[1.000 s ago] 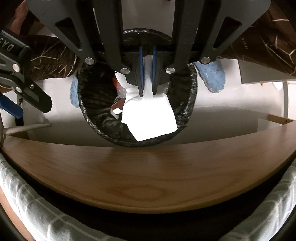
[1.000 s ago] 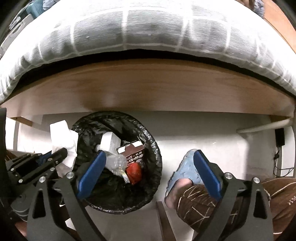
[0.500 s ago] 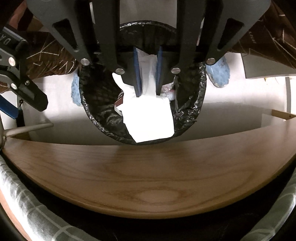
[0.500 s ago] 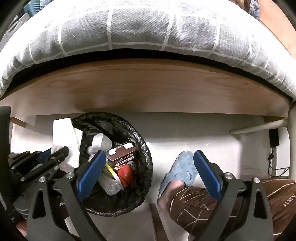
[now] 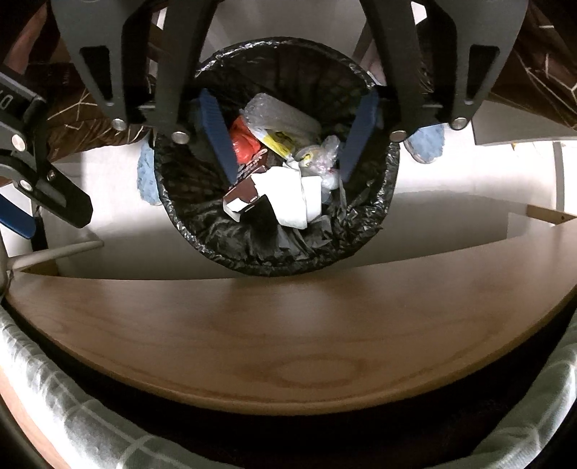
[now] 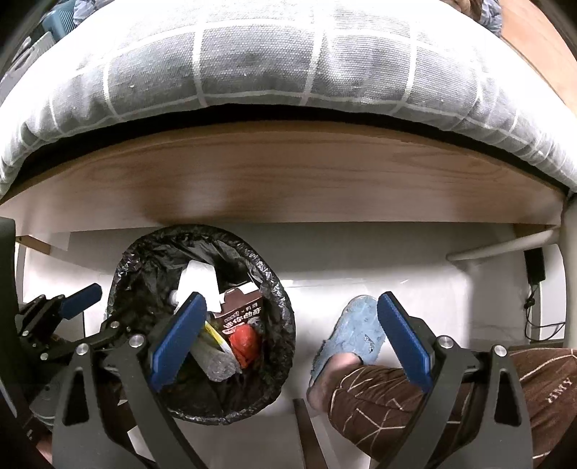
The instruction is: Collect trash
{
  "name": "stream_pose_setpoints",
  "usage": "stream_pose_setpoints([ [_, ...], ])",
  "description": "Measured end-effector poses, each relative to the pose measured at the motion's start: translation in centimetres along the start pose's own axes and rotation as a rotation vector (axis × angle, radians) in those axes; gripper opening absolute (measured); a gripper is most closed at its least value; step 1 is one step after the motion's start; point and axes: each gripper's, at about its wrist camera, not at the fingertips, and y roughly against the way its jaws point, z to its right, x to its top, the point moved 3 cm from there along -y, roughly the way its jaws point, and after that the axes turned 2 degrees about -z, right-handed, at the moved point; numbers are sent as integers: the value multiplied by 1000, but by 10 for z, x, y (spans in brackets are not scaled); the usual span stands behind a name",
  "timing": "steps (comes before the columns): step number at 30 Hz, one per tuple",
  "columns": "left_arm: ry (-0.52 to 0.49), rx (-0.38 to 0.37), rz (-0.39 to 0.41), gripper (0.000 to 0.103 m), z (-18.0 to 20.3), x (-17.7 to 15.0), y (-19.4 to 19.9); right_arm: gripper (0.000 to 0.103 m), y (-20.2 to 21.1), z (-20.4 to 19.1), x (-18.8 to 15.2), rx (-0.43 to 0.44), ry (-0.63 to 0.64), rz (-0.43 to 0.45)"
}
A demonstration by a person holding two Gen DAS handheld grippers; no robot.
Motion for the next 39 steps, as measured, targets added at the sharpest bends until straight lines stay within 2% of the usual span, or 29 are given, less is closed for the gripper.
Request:
stream_pose_setpoints([
  [3, -5, 15, 20, 75, -4, 1, 7, 92, 7, -3, 2, 8, 3, 17],
  [6, -6, 35, 37, 82, -10, 1, 19, 92, 22, -6, 7, 20, 15, 56],
  [9, 0, 24, 78, 92, -15, 3, 41, 92, 41, -7, 11, 25, 26, 100],
  [12, 6, 27, 135, 97, -19, 5, 70, 92, 57, -7, 14, 36, 16, 127],
  [15, 19, 31, 185, 97, -23, 7, 95, 92, 75, -8, 17, 50, 14, 146],
  [19, 26, 28, 236, 97, -29, 9, 131, 92, 108, -10, 19, 24, 36, 199],
  [26, 55, 14, 316, 97, -35, 4, 197, 92, 163, -10, 16, 50, 27, 271],
  [31, 43, 5, 384, 97, -29, -5, 240, 92, 204, -11, 9, 67, 25, 328],
  [39, 43, 6, 441, 97, -25, -29, 286, 92, 257, -8, -10, 70, 19, 402],
])
